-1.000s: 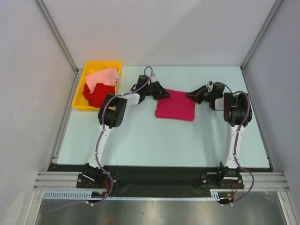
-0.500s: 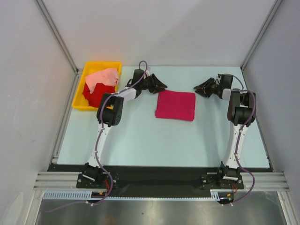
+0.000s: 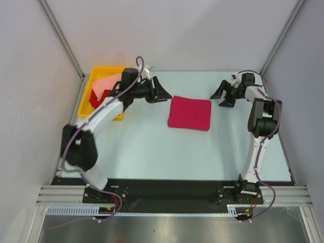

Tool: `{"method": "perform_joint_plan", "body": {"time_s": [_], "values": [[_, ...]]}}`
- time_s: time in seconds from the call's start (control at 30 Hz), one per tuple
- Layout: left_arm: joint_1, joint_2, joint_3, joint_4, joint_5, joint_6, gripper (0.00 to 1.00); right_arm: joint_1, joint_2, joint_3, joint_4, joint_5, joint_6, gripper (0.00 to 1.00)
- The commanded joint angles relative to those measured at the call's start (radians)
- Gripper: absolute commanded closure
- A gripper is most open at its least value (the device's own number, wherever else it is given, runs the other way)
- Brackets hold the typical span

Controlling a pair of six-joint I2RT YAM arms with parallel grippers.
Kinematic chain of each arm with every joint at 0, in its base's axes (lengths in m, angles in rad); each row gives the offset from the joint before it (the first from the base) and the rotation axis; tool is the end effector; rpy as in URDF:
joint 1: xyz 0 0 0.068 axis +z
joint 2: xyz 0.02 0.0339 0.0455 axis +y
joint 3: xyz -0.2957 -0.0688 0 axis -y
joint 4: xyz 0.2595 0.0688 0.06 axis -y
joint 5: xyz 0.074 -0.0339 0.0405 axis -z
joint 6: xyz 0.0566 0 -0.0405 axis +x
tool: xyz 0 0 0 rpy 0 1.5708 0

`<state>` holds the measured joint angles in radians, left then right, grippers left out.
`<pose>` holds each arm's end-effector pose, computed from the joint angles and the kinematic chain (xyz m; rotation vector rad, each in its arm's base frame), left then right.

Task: Fold and stack the t-shirts
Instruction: Neatly place the folded tshirt to the corner

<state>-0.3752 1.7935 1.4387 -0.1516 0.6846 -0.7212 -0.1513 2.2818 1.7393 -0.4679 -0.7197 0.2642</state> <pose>0.4080 -0.1991 0.3108 0.0761 2.2485 -1.3453 0.5277 -0.0427 0.1562 0.2470 2.4646 0.9650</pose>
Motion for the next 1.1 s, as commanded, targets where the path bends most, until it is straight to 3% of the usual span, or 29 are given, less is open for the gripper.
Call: {"method": "perform_joint_plan", "body": {"time_s": [0.0, 0.07, 0.2, 0.33, 0.43, 0.47, 0.57, 0.6, 0.63, 0.83, 0.93, 1.07], "values": [[-0.005, -0.251, -0.140, -0.181, -0.036, 0.178, 0.48, 0.047, 0.030, -0.027, -0.089, 0.000, -0.141, 0.09], [-0.004, -0.333, -0.197, -0.255, -0.068, 0.227, 0.48, 0.061, 0.036, -0.032, -0.072, -0.001, -0.132, 0.12], [-0.007, -0.482, -0.418, -0.246, -0.065, 0.201, 0.49, 0.119, 0.085, -0.021, -0.051, -0.020, -0.103, 0.19], [-0.014, -0.548, -0.483, -0.249, -0.060, 0.200, 0.49, 0.148, 0.081, -0.046, -0.026, 0.008, -0.065, 0.24], [-0.014, -0.565, -0.488, -0.246, -0.057, 0.206, 0.49, 0.176, 0.074, -0.034, -0.035, 0.061, -0.042, 0.36], [-0.014, -0.568, -0.486, -0.244, -0.057, 0.206, 0.49, 0.177, 0.074, -0.029, -0.046, 0.077, -0.036, 0.41], [-0.014, -0.569, -0.485, -0.232, -0.045, 0.206, 0.49, 0.185, 0.073, 0.012, -0.100, 0.156, -0.030, 0.73], [-0.013, -0.568, -0.485, -0.227, -0.043, 0.207, 0.49, 0.185, 0.074, 0.031, -0.124, 0.187, -0.029, 0.91], [-0.014, -0.568, -0.485, -0.223, -0.040, 0.213, 0.49, 0.185, 0.073, 0.046, -0.165, 0.256, -0.039, 0.97], [0.002, -0.591, -0.518, -0.200, -0.049, 0.278, 0.49, 0.183, 0.051, 0.173, -0.294, 0.572, -0.178, 1.00], [0.015, -0.624, -0.592, -0.140, -0.028, 0.270, 0.49, 0.180, 0.083, 0.262, -0.343, 0.835, -0.324, 1.00], [0.028, -0.652, -0.698, -0.094, 0.003, 0.272, 0.50, 0.159, 0.163, 0.403, -0.353, 1.003, -0.499, 1.00]]}}
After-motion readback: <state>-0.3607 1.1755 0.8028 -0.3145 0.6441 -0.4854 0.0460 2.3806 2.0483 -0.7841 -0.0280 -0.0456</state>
